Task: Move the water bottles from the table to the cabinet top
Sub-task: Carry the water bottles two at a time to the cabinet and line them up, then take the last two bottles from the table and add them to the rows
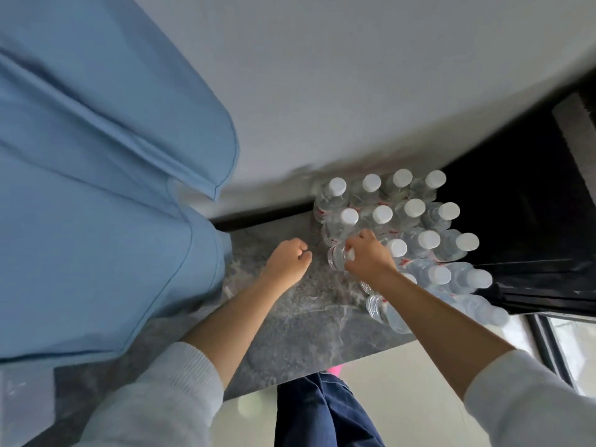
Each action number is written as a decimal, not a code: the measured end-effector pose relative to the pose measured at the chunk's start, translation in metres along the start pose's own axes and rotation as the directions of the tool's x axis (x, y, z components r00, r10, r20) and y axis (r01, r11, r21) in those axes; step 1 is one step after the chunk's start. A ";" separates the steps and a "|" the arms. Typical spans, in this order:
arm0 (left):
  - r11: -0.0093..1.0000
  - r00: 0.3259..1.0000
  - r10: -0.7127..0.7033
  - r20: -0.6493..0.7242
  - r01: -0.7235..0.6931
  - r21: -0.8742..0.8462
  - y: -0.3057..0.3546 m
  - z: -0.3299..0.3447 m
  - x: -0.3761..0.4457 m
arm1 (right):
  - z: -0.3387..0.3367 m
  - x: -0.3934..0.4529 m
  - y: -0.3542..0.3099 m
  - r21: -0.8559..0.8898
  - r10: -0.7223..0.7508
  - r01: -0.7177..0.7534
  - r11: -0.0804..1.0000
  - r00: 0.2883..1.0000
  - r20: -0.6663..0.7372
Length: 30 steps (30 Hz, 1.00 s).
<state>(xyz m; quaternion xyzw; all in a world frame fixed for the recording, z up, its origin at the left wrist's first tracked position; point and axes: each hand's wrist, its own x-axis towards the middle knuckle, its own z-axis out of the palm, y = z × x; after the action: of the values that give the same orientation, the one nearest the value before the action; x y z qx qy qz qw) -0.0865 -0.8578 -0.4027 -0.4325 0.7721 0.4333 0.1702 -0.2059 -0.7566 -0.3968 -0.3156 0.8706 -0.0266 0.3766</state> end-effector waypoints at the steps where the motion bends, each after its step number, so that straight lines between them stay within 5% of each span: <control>1: 1.000 1.000 -0.003 -0.004 0.003 0.004 -0.003 0.000 -0.002 | -0.002 0.001 -0.001 -0.012 -0.004 0.004 1.000 1.000 -0.005; 22: 0.990 0.984 -0.127 -0.123 0.118 -0.078 -0.065 0.008 -0.078 | 0.004 -0.005 -0.009 -0.418 -0.082 0.072 0.905 0.997 -0.006; 30: 0.960 0.893 -0.241 -0.380 0.278 0.043 -0.085 -0.003 -0.139 | 0.003 -0.051 -0.041 -0.632 -0.311 0.254 0.732 0.950 0.021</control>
<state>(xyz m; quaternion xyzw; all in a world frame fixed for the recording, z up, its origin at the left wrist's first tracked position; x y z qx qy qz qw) 0.0623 -0.8089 -0.3567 -0.5971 0.7455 0.2794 0.0981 -0.1562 -0.7596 -0.3552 -0.5499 0.7865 0.1942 0.2033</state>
